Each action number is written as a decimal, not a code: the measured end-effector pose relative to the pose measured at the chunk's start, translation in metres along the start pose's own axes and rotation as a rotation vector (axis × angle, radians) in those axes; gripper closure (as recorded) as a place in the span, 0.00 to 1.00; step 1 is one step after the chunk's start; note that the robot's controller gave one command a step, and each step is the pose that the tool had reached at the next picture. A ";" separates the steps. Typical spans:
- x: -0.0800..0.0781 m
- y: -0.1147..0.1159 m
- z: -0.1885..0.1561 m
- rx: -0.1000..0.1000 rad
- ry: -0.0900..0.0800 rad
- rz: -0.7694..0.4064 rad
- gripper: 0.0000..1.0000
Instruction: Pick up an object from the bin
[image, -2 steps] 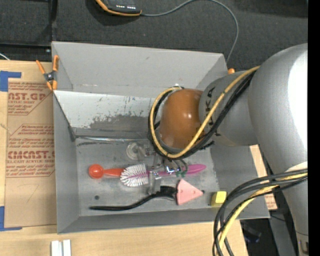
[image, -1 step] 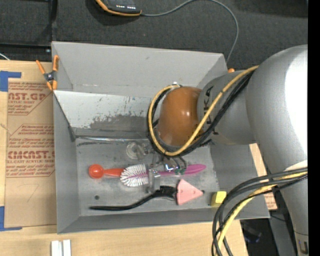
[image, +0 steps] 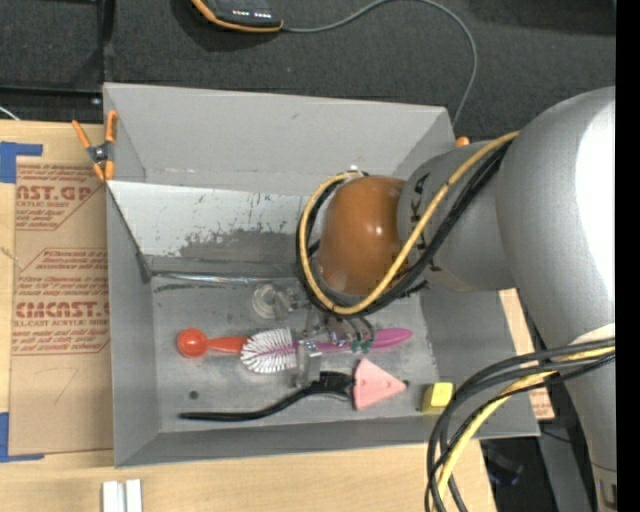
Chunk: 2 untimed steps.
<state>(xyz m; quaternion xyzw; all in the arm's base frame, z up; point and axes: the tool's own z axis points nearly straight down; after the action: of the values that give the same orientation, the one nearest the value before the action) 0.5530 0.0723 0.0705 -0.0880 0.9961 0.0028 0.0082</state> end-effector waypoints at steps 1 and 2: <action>-0.010 0.000 -0.001 0.000 -0.014 -0.015 1.00; -0.010 0.000 -0.001 0.000 -0.014 -0.015 1.00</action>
Offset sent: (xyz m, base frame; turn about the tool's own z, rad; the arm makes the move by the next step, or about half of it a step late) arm 0.0000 0.0000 0.0000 0.0000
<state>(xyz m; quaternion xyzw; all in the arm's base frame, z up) 0.5628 0.0741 0.0721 -0.0954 0.9953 0.0035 0.0153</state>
